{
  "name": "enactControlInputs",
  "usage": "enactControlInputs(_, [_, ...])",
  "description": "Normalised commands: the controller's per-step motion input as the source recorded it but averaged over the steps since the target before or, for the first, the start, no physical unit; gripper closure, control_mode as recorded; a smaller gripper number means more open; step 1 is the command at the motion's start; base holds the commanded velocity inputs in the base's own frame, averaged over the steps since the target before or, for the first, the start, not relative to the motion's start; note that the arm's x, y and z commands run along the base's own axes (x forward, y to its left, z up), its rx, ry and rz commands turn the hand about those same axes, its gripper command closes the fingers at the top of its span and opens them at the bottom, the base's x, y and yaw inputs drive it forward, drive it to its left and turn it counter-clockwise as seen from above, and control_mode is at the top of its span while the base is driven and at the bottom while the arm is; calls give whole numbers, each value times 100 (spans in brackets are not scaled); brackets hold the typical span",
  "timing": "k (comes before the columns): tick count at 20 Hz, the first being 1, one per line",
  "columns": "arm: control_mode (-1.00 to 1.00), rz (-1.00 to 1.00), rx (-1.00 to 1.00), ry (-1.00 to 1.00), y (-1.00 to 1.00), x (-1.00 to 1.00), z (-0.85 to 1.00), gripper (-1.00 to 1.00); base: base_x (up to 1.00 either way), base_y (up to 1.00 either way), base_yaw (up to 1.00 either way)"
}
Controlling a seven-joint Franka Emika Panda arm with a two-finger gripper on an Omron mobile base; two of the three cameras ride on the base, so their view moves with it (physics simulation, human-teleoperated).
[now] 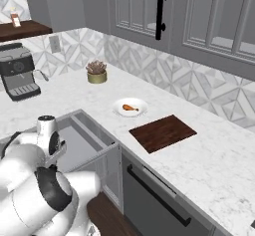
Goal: Pick up the knife from the drawer and place it on the cutting board. Then place the meat from the plate to the cutting board.
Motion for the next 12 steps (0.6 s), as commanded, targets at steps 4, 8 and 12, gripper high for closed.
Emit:
enactControlInputs(4, [-100,-1,0,22,-66,5,100,100,0,0,0])
enactControlInputs(8, [-100,-6,0,20,-92,3,100,100,0,0,0])
enactControlInputs(12, [-100,-20,0,12,-100,10,88,100,0,0,0])
